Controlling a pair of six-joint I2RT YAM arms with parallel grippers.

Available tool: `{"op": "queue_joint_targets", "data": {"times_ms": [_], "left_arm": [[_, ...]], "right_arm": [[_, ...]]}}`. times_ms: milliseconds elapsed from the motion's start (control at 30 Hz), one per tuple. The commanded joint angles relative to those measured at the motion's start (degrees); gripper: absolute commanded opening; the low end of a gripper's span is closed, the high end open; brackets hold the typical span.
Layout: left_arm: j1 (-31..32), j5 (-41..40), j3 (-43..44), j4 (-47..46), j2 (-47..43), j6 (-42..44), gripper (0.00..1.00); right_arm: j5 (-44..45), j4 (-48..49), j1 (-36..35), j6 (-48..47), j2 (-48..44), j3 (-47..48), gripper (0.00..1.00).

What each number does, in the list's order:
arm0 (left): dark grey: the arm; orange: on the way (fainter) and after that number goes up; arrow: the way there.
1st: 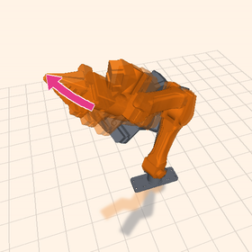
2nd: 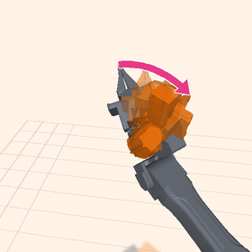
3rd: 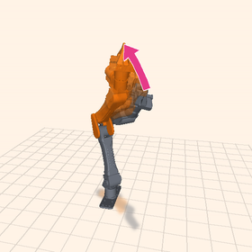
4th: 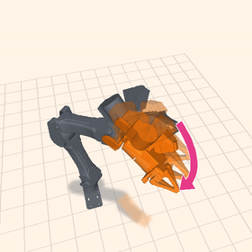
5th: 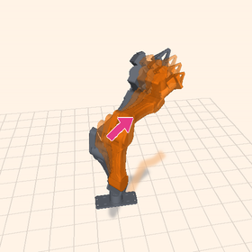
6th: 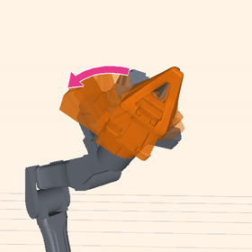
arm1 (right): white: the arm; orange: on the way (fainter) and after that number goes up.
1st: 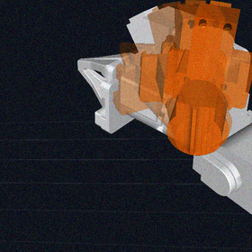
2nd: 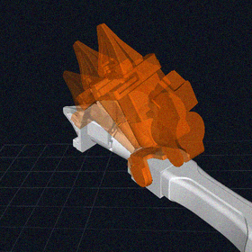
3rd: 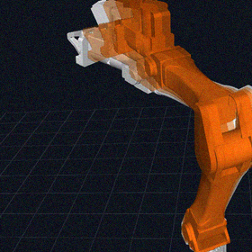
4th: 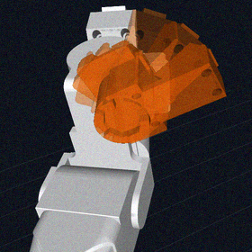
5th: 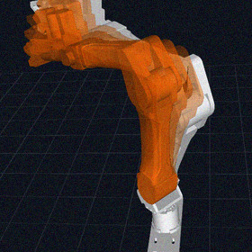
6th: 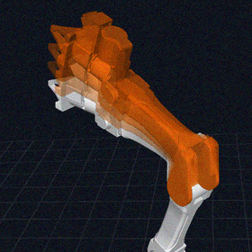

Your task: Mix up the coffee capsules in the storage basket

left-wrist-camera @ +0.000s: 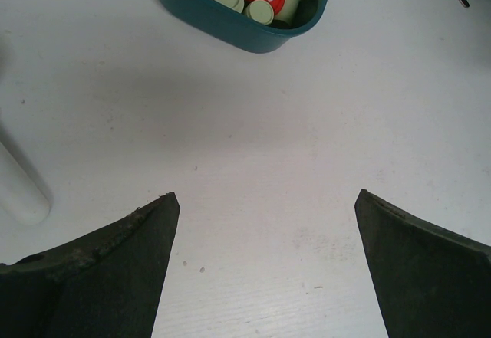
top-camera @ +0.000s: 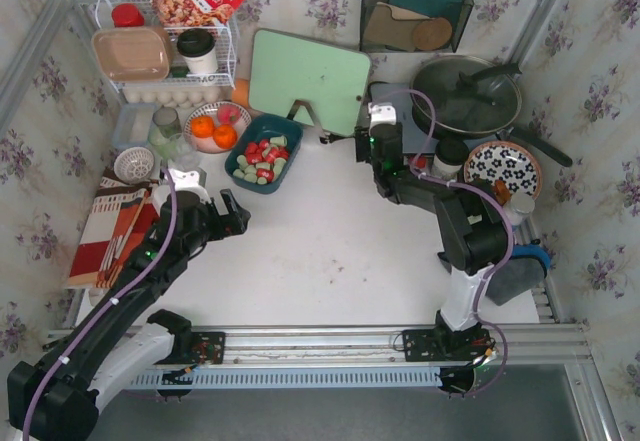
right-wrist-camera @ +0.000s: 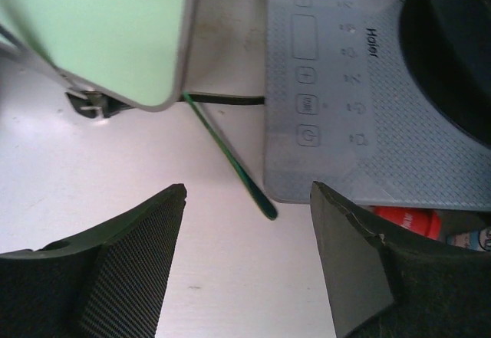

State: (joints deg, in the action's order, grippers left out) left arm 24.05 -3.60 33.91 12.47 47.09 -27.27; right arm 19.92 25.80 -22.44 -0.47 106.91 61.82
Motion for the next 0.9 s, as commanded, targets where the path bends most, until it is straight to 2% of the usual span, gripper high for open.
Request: {"op": "queue_joint_targets", "data": {"times_ms": [0,367,533,867], "left_arm": [[0.0,0.3,0.2,-0.6,0.0,-0.1,0.99],[0.0,0.7,0.2,-0.7,0.0,-0.2,0.99],[0.0,0.9,0.3,-0.6,0.2,-0.2,0.99],[0.0,0.8,0.3,-0.8,0.7,-0.2,0.99]], "right_arm": [[1.3,0.7,2.2,4.0,-0.2,-0.7,0.74],[2.1,-5.8,5.9,9.8,-0.1,1.1,0.73],[2.7,-15.8,9.0,11.0,2.4,5.8,0.73],[4.6,-22.8,11.0,-0.9,8.5,10.6,0.73]]}}
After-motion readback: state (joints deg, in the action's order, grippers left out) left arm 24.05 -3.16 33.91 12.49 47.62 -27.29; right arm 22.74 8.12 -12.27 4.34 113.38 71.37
